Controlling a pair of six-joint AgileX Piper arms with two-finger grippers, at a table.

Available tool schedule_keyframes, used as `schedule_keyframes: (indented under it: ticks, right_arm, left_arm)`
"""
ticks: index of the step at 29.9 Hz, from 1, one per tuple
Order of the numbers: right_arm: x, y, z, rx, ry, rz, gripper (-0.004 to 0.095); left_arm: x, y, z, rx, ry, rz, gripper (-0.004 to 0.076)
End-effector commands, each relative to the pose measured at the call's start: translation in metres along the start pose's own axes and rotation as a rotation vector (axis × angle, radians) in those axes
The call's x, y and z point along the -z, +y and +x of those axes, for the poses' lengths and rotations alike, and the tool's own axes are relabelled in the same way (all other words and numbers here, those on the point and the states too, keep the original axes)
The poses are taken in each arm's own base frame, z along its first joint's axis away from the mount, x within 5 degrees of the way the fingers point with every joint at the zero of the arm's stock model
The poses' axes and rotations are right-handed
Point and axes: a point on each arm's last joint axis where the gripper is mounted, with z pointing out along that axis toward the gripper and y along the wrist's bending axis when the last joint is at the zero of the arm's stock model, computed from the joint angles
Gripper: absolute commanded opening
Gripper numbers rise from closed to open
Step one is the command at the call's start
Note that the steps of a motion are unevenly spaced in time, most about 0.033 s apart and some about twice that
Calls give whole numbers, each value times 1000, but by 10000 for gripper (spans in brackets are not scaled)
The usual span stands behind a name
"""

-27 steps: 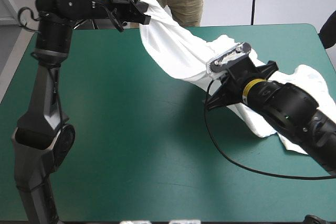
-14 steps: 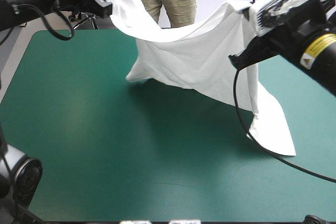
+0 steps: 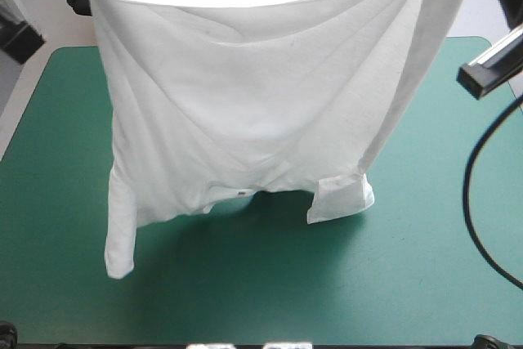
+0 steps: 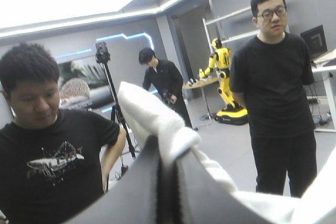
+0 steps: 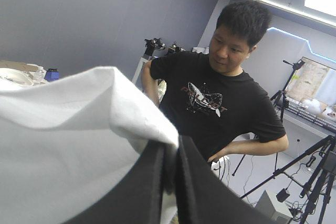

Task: Fold the cloth

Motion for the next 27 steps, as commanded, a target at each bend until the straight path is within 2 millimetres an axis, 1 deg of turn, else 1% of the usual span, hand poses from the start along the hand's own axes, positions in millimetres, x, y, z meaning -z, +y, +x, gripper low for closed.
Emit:
schedule_keyframes:
  ticks: [1,5,8,10,11,12,16,18,19,21,22,23,25,27]
  right_arm:
    - [22,-15,-12,9,-55,59,-6]
    - [25,-19,-4,9,43,93,-5]
    - [10,-19,11,26,188,147,-5]
    - [-8,-15,22,47,286,188,-5]
    - [-16,-14,27,64,322,214,-8]
    - [-27,-12,31,83,351,231,-13]
    - [-65,-1,43,165,393,279,-17]
    - [-87,6,51,189,400,300,-18]
    - [-98,9,56,200,404,304,-18]
    - [-123,9,71,202,404,309,-18]
    - [-137,7,82,190,405,299,-18]
    - [-148,5,91,161,396,284,-18]
    - [-173,-12,117,73,374,270,-17]
    - [-192,-30,138,-29,301,240,-17]
  left_arm:
    - [19,-2,-21,-14,-132,-45,-18]
    - [17,2,-15,-41,-67,-85,-18]
    - [4,11,3,-42,42,-139,-18]
    - [-12,19,23,-22,137,-164,-18]
    - [-23,23,37,-14,197,-179,-18]
    - [-30,26,47,-12,237,-188,-18]
    - [-72,37,102,-4,388,-197,-18]
    - [-91,43,129,-8,442,-213,-18]
    - [-100,46,143,-8,466,-223,-18]
    - [-115,51,164,-5,487,-253,-18]
    - [-124,54,174,6,482,-274,-18]
    - [-130,57,180,2,475,-292,-18]
    - [-144,64,194,-6,434,-333,-18]
    - [-156,68,202,-18,368,-361,-18]
